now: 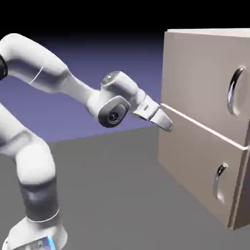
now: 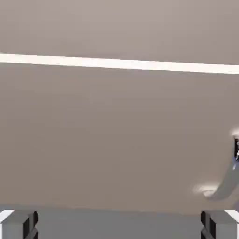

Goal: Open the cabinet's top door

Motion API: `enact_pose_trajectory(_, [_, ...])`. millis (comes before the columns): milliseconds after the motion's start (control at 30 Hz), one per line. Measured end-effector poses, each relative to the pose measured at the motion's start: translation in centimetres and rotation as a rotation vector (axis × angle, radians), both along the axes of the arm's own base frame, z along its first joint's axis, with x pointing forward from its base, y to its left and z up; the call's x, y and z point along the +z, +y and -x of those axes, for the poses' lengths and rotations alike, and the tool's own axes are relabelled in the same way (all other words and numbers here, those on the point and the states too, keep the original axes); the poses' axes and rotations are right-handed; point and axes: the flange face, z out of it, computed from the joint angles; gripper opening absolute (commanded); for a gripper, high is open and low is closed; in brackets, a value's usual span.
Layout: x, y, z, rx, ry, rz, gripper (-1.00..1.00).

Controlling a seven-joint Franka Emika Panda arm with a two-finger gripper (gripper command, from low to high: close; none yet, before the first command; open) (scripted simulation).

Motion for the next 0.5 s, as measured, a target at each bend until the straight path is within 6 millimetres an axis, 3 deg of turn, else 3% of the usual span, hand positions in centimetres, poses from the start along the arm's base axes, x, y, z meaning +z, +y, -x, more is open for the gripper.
enact_pose_trajectory(500, [9.4,1.8,-0.1,0.060,-0.236,0.009,0.00])
